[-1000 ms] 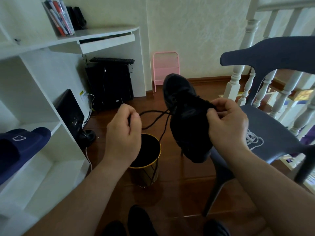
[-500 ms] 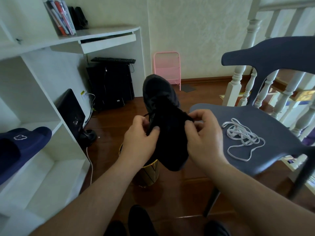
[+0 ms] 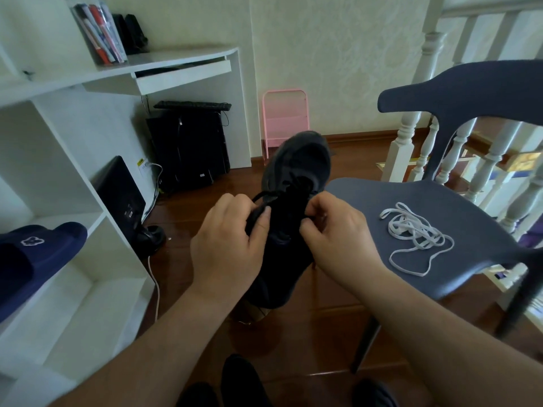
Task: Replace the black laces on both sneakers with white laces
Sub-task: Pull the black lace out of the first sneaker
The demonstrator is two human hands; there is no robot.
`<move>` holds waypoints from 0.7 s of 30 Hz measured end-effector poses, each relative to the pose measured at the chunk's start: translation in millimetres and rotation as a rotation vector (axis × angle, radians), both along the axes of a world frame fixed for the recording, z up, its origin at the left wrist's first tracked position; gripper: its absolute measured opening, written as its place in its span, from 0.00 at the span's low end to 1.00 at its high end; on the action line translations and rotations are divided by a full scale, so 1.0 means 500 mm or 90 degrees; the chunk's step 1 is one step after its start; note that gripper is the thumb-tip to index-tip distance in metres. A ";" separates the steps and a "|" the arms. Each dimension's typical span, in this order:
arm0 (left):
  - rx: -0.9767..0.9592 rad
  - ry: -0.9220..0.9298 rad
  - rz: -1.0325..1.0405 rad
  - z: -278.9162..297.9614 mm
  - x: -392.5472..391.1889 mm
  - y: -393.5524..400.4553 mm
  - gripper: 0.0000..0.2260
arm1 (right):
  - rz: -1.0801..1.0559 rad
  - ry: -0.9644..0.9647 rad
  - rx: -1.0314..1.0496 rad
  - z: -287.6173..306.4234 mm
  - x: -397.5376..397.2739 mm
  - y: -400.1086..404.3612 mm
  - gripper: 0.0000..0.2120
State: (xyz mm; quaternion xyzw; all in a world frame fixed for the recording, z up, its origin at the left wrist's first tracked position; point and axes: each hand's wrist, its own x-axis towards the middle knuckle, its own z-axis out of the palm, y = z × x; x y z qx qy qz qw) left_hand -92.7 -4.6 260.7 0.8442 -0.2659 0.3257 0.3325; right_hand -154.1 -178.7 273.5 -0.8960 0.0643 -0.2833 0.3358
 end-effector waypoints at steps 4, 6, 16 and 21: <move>-0.075 0.092 -0.010 -0.002 0.012 0.001 0.12 | 0.028 0.023 0.336 0.013 0.004 -0.002 0.05; -0.107 0.118 -0.019 0.000 0.014 0.001 0.11 | 0.047 0.019 0.669 0.027 0.003 0.002 0.07; -0.058 0.082 -0.014 -0.005 0.007 0.001 0.11 | 0.048 -0.017 0.516 0.023 0.001 -0.043 0.17; -0.039 0.060 -0.019 -0.004 0.001 0.000 0.11 | 0.088 -0.054 -0.109 0.009 -0.007 -0.061 0.10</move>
